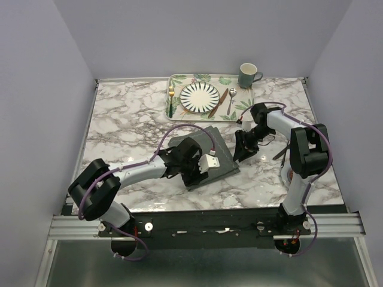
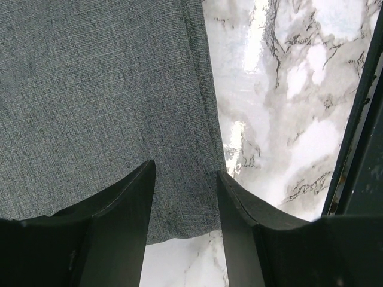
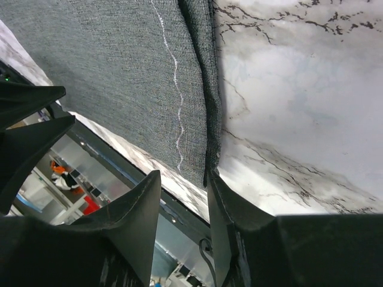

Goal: Fold the napkin into a case and place the utensils inside
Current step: Smooth out the lower triangle-folded napkin at the center of the board.

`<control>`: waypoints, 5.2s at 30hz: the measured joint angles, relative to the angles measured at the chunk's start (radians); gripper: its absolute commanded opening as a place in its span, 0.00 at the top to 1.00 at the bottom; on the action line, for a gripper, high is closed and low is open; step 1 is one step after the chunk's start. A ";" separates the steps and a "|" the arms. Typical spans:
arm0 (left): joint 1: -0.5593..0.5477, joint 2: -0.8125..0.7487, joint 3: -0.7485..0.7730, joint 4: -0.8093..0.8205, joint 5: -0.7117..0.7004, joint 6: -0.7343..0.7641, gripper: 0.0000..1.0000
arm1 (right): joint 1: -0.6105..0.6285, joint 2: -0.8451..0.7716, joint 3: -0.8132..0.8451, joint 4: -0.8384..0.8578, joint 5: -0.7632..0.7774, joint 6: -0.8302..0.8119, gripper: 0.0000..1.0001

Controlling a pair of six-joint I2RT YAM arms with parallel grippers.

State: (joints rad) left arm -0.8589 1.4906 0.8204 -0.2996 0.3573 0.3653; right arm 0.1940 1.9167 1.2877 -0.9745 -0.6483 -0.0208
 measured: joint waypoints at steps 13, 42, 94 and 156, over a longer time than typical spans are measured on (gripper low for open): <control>0.091 -0.027 -0.021 0.006 -0.005 -0.071 0.39 | 0.000 0.014 0.000 -0.019 -0.003 -0.011 0.58; 0.091 -0.021 -0.021 0.004 -0.020 -0.075 0.40 | 0.000 -0.008 -0.014 -0.127 -0.050 -0.040 0.99; 0.546 0.134 0.193 -0.073 0.068 -0.389 0.26 | 0.127 0.195 0.252 -0.127 0.356 -0.216 0.99; 0.683 0.195 -0.016 0.263 0.105 -1.311 0.79 | 0.219 0.205 0.306 -0.140 0.511 -0.349 0.70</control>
State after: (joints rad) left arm -0.1761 1.6852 0.8043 -0.0364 0.4618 -0.9459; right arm 0.4133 2.1220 1.5936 -1.1149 -0.1371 -0.3698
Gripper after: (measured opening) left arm 0.397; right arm 0.304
